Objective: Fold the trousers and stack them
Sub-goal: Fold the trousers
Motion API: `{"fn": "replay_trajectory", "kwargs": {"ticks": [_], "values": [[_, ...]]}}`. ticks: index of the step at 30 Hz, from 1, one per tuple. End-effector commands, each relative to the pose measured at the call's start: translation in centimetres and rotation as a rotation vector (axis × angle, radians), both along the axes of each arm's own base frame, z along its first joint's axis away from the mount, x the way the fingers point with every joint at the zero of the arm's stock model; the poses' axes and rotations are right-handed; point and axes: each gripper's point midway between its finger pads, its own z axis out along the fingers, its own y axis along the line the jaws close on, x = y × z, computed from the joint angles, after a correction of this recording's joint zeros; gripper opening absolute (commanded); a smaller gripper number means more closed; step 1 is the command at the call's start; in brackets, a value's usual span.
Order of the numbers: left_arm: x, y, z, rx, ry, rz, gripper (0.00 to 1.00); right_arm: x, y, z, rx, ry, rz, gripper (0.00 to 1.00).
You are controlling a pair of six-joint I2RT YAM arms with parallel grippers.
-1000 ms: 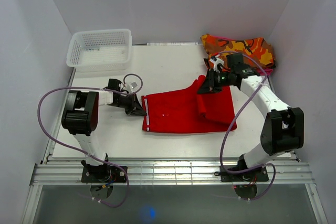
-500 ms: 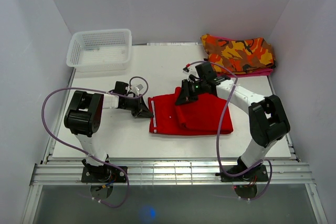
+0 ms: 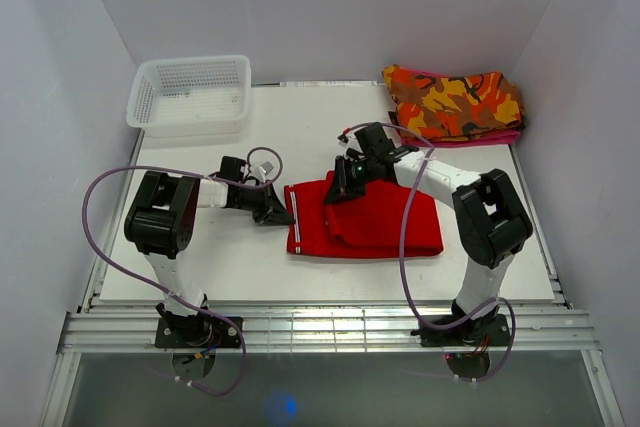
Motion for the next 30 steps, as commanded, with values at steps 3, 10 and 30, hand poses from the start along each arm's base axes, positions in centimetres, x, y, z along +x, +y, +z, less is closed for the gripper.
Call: {"fn": "replay_trajectory", "kwargs": {"ticks": [3, 10, 30], "values": [[-1.4, 1.2, -4.6, 0.201, 0.034, 0.032, 0.0, 0.9, 4.2, 2.6, 0.089, -0.044, 0.016, 0.08], [-1.2, 1.4, -5.2, 0.223, 0.046, 0.049, 0.0, 0.4, 5.9, 2.1, 0.074, -0.005, 0.02, 0.08], [0.5, 0.8, -5.9, 0.221, 0.075, 0.085, 0.0, -0.3, 7.8, 0.6, 0.027, 0.103, -0.035, 0.08]]}}
